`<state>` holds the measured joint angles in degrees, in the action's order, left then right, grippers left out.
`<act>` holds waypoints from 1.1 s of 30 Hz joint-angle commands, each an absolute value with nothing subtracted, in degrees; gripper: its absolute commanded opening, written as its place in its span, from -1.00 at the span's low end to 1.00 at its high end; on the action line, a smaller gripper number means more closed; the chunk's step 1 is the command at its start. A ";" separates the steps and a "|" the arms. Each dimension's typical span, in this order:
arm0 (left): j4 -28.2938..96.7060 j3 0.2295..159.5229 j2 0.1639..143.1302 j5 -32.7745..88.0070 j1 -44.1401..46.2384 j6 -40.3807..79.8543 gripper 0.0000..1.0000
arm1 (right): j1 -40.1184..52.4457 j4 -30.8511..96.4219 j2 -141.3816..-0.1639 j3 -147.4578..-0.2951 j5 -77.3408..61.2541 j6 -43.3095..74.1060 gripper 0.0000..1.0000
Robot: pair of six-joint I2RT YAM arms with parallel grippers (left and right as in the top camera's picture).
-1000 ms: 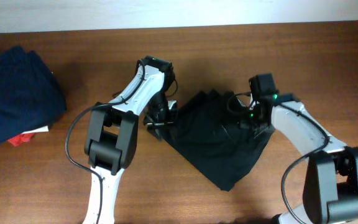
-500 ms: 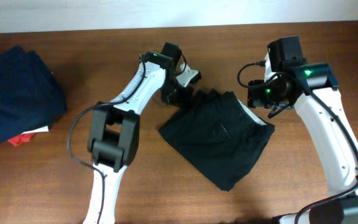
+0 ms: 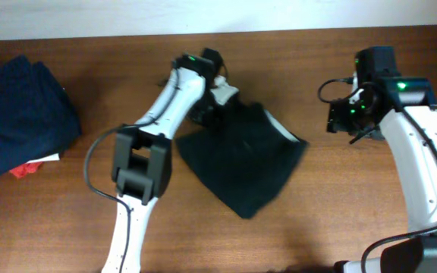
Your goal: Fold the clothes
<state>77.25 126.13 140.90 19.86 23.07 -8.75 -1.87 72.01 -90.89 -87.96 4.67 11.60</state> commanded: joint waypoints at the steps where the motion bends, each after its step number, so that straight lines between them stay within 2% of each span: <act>1: 82.17 132.81 134.15 1.48 15.57 -4.19 -0.99 | -5.08 72.86 -89.97 -88.84 4.95 11.35 0.41; 4: 84.73 134.45 129.38 -3.57 8.32 -4.10 -0.99 | -6.96 73.32 -89.97 -88.84 4.99 11.14 0.42; 8: 83.79 134.47 123.46 -4.34 -2.39 -4.12 -0.99 | -7.27 73.34 -89.97 -88.84 4.97 10.92 0.41; 14: 75.22 134.47 115.35 -3.70 -16.88 -4.12 -0.99 | -7.25 73.52 -90.00 -88.84 4.97 10.94 0.42; 16: 70.76 134.47 114.80 -3.11 -19.68 -4.12 -0.99 | -7.25 73.73 -90.00 -88.84 4.97 10.94 0.42; 23: 63.83 134.45 114.83 13.89 -28.01 -4.10 -0.99 | -7.25 74.43 -90.00 -88.84 4.97 10.94 0.42; 33: 63.90 134.26 116.40 13.76 -37.98 -4.10 -0.99 | -7.25 75.26 -90.00 -88.84 4.97 10.92 0.43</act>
<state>64.75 133.05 117.34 13.17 -35.81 -4.69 -6.87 74.91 -90.89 -87.96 4.67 11.35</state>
